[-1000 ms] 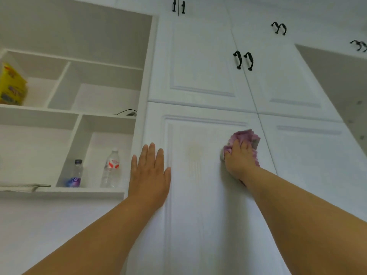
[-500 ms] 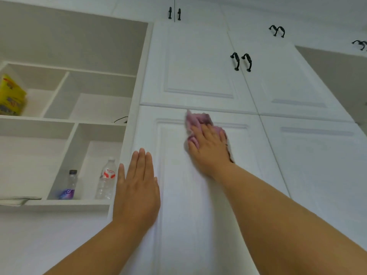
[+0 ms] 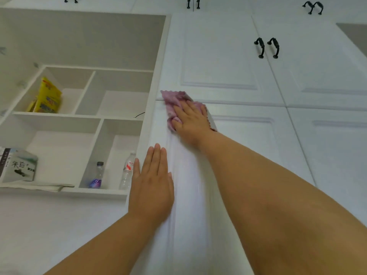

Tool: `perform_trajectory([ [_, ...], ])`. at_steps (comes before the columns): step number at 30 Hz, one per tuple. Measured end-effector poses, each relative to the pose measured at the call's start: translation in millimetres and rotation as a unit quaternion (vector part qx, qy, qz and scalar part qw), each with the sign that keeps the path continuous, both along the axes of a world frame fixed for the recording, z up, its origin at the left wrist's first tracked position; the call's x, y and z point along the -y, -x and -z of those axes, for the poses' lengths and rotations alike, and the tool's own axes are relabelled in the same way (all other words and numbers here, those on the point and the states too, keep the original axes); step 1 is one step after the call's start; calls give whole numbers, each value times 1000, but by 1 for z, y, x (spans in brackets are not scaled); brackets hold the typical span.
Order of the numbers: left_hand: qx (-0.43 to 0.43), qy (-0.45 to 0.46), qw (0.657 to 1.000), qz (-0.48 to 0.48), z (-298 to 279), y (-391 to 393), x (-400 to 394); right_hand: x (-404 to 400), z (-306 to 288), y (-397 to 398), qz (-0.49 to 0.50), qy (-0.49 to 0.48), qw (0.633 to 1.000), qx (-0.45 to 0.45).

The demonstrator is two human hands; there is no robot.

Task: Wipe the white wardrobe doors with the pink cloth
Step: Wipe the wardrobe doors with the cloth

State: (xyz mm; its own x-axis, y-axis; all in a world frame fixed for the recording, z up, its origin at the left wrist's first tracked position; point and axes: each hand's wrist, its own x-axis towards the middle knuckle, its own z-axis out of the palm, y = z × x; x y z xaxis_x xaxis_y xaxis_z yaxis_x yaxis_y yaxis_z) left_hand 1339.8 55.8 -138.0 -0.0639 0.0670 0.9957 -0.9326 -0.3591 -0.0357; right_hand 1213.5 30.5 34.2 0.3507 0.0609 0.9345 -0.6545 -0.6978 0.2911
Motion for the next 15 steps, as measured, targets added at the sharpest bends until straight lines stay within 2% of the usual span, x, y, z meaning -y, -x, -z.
perform_trajectory([
  [4, -7, -15, 1000, -8, 2, 1, 0, 42, 2, 66, 59, -76, 989, 109],
  [8, -3, -16, 1000, -5, 2, 2, 2, 46, 1, 63, 104, -120, 972, 172],
  [10, 3, -13, 1000, 1, 0, 3, 2, 25, -3, 36, 99, -92, 983, 124],
  [13, 0, -13, 1000, 4, 0, 1, -1, -1, 6, -8, 38, -1, 999, -24],
  [15, 2, -18, 1000, 7, 1, 3, -3, 2, 3, 3, 4, 26, 998, -63],
])
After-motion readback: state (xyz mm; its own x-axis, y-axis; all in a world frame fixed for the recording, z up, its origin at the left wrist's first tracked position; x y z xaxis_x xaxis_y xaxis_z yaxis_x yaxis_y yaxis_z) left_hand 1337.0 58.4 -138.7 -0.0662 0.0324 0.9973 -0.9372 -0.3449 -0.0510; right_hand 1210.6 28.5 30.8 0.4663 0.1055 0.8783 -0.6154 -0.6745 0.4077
